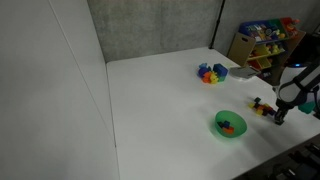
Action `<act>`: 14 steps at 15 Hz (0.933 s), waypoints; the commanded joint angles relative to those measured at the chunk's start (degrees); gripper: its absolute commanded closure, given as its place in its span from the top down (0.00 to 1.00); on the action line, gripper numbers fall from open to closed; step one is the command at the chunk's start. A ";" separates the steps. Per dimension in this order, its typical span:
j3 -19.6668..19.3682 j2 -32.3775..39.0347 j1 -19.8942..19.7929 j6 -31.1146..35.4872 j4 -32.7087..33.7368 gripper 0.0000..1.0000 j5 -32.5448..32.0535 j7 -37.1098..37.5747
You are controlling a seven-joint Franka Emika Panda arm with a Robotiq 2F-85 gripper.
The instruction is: Put one small blue block inside the green bowl
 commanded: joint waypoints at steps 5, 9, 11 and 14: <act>-1.18 -10.02 7.88 -3.63 -3.96 0.10 -3.74 5.54; -0.97 -17.66 15.88 -5.45 -7.47 0.10 -7.10 12.83; 0.18 -22.09 19.42 -6.85 -9.54 0.10 -8.22 16.36; 3.30 -28.29 22.78 -9.29 -12.26 0.10 -8.16 20.20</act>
